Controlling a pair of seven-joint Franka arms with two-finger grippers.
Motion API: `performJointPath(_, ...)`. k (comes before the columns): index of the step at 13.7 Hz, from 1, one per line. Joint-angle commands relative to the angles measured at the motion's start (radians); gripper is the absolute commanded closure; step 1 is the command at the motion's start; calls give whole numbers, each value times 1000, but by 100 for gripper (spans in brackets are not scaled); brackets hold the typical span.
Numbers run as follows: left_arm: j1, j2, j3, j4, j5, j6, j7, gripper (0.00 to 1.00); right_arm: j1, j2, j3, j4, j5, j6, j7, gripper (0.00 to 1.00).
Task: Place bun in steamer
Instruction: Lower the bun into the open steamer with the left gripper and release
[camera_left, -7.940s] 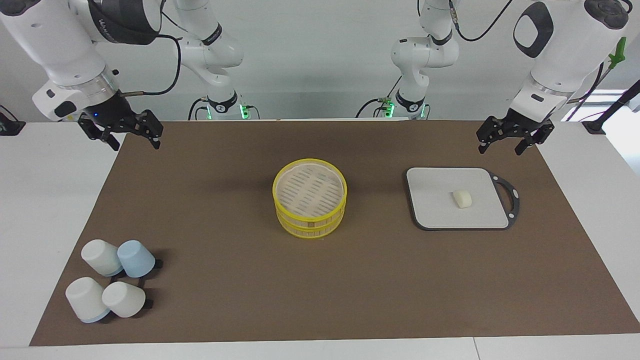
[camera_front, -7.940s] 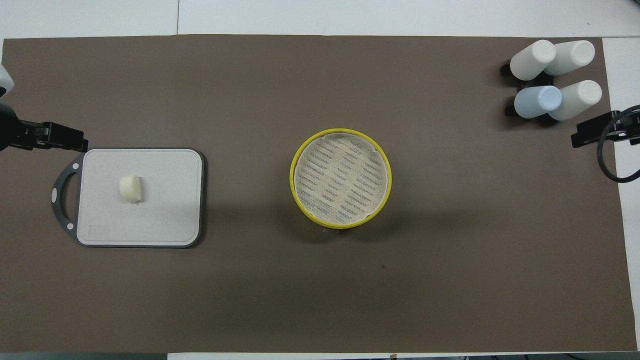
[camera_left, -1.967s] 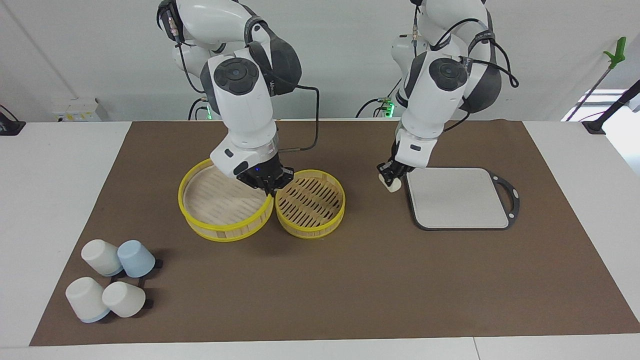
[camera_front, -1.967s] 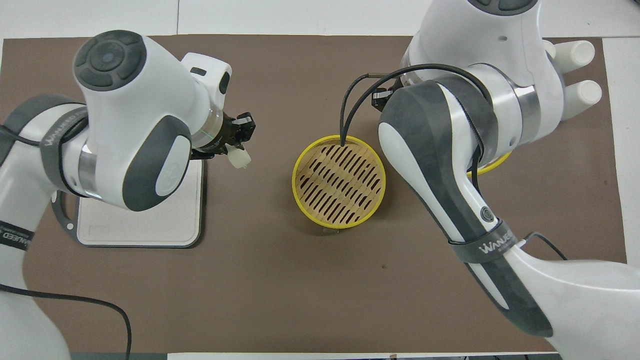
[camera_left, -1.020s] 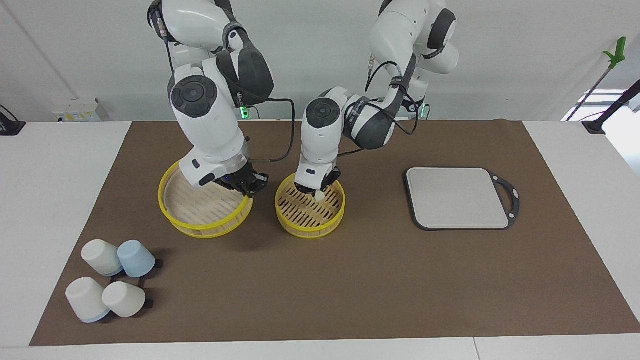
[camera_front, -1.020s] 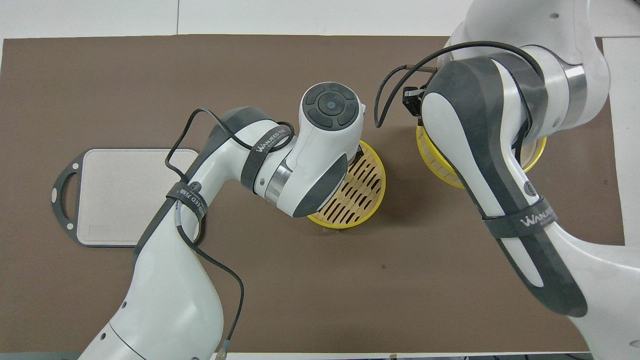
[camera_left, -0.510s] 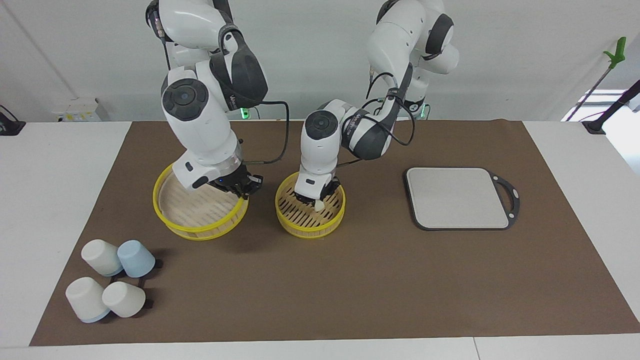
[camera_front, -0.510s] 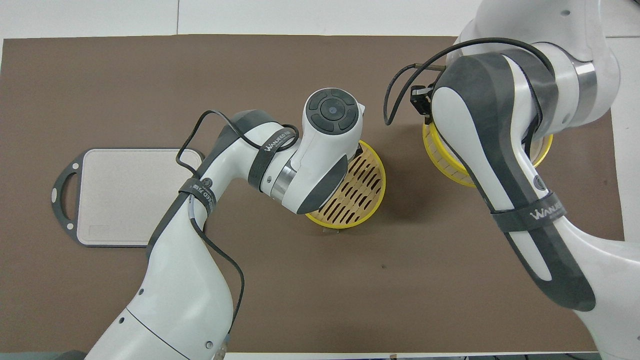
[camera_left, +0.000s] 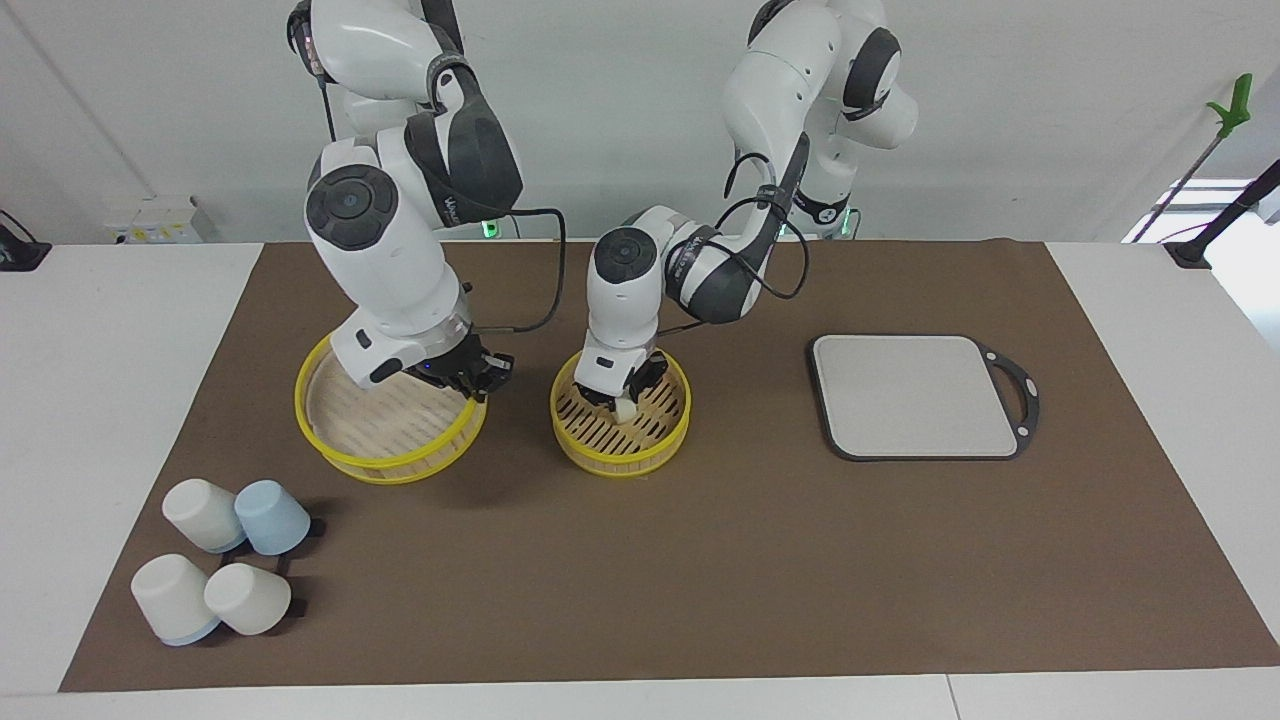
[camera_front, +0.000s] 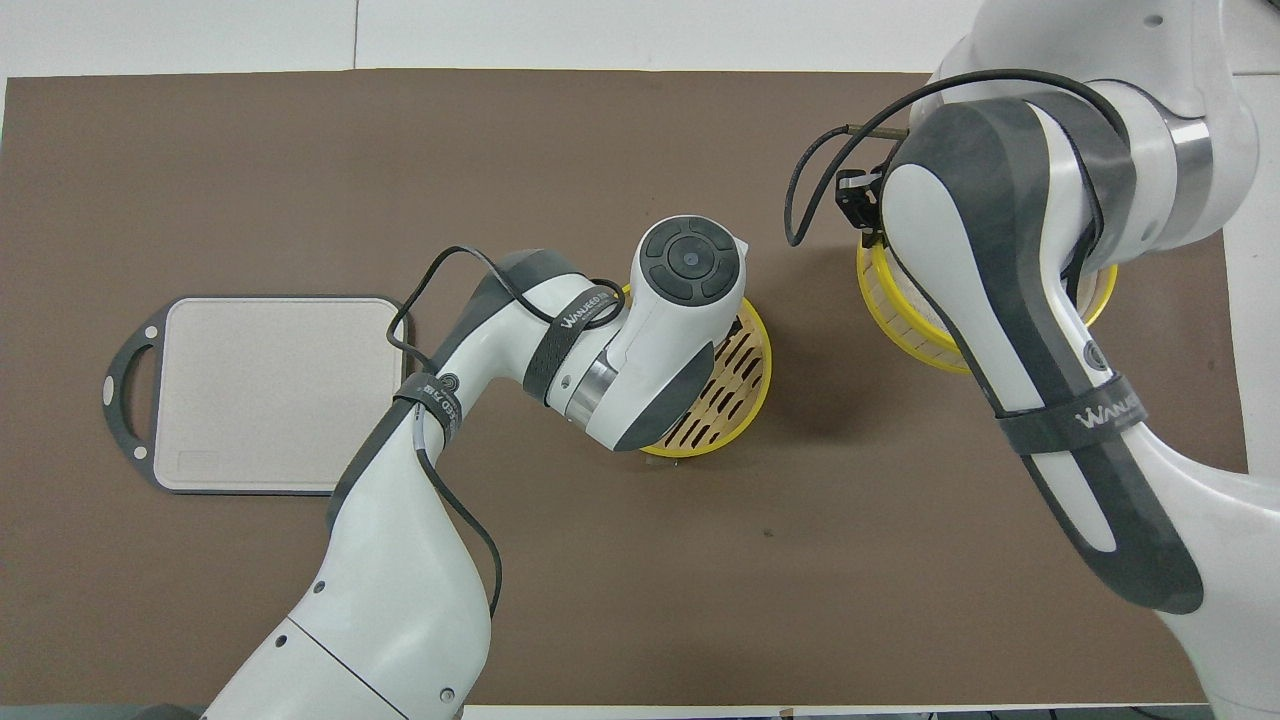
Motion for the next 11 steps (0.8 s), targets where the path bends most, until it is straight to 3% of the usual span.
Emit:
performJointPath(1, -9, -34, 11, -57, 16, 10, -4, 11, -15, -31, 7, -33, 20, 2, -33, 100)
performJointPath(2, -7, -36, 12, -57, 20, 6, -4, 0, -16, -31, 7, -33, 21, 2, -34, 100)
performJointPath(5, 5, -37, 22, -5, 20, -63, -9, 0, -25, -31, 7, -38, 21, 23, -79, 100)
performJointPath(11, 141, -227, 32, -10, 19, -175, -1, 0, -4, -31, 7, -46, 21, 69, -85, 100)
